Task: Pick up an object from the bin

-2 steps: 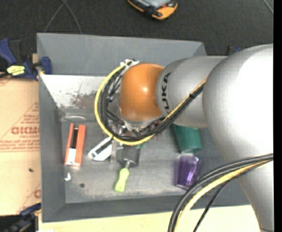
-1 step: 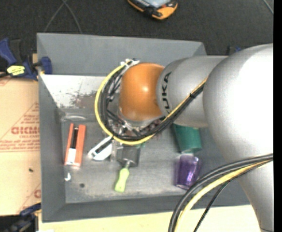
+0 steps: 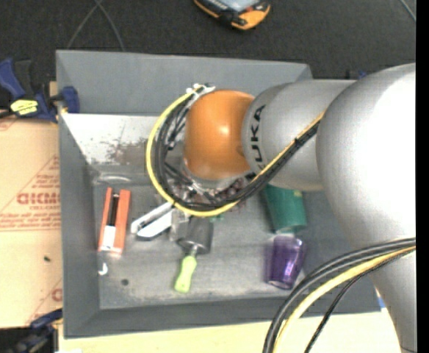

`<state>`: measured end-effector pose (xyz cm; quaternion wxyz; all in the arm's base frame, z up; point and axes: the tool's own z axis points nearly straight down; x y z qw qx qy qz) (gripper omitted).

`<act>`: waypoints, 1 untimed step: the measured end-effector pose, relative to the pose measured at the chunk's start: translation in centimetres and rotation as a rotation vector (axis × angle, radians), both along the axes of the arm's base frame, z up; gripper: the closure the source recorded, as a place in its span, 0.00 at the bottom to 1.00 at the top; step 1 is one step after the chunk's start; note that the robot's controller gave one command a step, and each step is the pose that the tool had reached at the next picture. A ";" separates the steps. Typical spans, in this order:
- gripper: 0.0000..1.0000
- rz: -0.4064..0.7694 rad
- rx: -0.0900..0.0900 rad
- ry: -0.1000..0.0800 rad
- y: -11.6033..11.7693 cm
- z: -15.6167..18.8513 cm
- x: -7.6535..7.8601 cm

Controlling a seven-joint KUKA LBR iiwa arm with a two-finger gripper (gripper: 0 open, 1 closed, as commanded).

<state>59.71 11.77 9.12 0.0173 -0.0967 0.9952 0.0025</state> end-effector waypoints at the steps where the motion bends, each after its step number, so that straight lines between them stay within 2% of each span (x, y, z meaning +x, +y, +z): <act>1: 1.00 -0.002 -0.001 0.002 -0.1 1.9 -0.1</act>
Offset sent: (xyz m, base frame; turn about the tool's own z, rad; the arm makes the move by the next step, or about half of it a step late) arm -0.0001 -0.0002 0.0604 0.0013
